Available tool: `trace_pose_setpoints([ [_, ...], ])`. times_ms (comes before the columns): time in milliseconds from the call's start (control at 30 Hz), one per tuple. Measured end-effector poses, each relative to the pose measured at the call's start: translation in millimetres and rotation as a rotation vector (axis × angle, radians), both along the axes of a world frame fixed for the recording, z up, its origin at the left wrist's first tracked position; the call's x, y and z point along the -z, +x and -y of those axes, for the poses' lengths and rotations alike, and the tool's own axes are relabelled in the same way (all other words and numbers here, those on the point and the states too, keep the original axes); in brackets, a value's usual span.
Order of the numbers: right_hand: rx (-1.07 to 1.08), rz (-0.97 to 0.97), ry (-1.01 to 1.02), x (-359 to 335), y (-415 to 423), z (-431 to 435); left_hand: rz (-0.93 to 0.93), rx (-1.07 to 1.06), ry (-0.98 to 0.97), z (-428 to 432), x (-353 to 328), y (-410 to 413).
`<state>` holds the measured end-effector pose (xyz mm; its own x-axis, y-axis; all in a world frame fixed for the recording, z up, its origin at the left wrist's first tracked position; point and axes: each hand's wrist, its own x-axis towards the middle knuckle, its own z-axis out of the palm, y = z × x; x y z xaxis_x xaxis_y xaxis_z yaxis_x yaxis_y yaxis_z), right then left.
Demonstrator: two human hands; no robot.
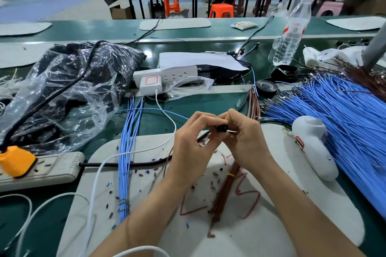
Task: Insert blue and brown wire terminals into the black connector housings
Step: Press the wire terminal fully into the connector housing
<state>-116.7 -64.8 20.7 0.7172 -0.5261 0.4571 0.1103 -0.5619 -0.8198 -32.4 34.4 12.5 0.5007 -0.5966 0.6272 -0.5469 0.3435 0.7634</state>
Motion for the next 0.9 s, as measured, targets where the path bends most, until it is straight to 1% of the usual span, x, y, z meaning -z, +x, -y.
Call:
trace_pose_setpoints([
  [300, 0.01, 0.006, -0.027, 5.9, 1.6, 0.6, 0.013, -0.015, 0.009, -1.8, -1.2, -2.5],
  [433, 0.0, -0.009, 0.111, 8.4, 3.3, -0.3, 0.078, -0.046, 0.018, -2.0, -2.1, -4.6],
  [500, -0.02, 0.014, 0.266, 6.5, 3.0, -1.5, 0.03, -0.044, 0.016, -0.3, -3.4, -6.8],
  [533, -0.016, 0.017, 0.29, 6.2, 2.0, -1.6, 0.011, -0.043, 0.019, 0.3, -3.5, -7.9],
  [567, -0.013, 0.022, 0.267, 6.0, 1.2, -1.9, 0.01, -0.043, 0.027, 0.7, -3.4, -8.3],
  [667, 0.048, 0.015, 0.03, 6.7, -2.0, -4.4, 0.078, -0.047, 0.06, 0.6, -0.9, -7.7],
  [733, 0.09, -0.006, -0.083, 10.1, -2.7, -0.9, 0.12, -0.047, 0.071, 1.7, 1.4, -6.9],
  [800, 0.131, -0.037, -0.114, 13.5, -5.2, 2.6, 0.128, -0.049, 0.077, 4.7, 3.5, -8.9],
  [900, 0.157, -0.036, -0.047, 16.7, 0.4, 0.2, 0.057, -0.082, 0.036, 5.1, 9.1, -0.9],
])
